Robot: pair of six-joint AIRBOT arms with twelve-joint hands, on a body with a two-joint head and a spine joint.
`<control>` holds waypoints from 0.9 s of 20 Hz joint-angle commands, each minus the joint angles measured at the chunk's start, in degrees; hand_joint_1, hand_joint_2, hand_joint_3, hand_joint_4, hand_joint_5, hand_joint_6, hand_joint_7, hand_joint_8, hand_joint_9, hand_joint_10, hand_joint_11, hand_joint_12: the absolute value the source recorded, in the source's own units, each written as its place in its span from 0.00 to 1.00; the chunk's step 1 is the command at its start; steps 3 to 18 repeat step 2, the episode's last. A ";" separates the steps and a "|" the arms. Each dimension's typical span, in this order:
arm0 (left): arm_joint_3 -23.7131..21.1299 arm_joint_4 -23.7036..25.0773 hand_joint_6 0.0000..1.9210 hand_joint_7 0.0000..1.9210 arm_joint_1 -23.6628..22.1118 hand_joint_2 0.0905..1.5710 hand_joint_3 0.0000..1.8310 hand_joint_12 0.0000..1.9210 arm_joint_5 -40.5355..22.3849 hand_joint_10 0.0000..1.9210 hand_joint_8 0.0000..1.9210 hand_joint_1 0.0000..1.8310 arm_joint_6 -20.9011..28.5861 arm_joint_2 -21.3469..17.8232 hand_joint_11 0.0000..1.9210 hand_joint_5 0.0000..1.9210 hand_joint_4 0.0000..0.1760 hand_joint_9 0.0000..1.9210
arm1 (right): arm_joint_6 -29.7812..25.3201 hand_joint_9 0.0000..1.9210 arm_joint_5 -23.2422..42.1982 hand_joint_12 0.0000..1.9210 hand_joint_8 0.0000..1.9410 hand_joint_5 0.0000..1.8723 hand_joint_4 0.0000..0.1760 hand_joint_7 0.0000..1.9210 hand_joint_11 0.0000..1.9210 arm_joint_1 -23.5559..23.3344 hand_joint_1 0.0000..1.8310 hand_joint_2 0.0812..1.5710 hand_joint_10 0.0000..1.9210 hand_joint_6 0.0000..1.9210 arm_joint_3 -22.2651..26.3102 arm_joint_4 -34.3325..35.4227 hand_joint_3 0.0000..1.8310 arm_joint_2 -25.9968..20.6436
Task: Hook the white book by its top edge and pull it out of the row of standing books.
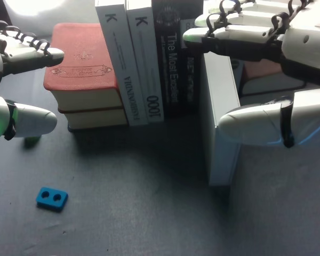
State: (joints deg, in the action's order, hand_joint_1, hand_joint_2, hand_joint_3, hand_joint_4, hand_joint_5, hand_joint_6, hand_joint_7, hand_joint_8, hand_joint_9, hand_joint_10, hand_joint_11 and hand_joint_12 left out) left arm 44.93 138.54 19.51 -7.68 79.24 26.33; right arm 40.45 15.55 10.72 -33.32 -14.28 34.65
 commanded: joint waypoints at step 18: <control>0.13 -0.24 0.00 0.00 -0.88 0.75 0.00 0.00 4.63 0.00 0.00 0.00 0.05 0.22 0.00 0.00 0.00 0.00 | -1.43 0.00 11.13 0.00 0.00 0.06 0.00 0.02 0.00 0.79 0.00 0.72 0.00 0.00 -0.90 -1.40 0.00 -0.09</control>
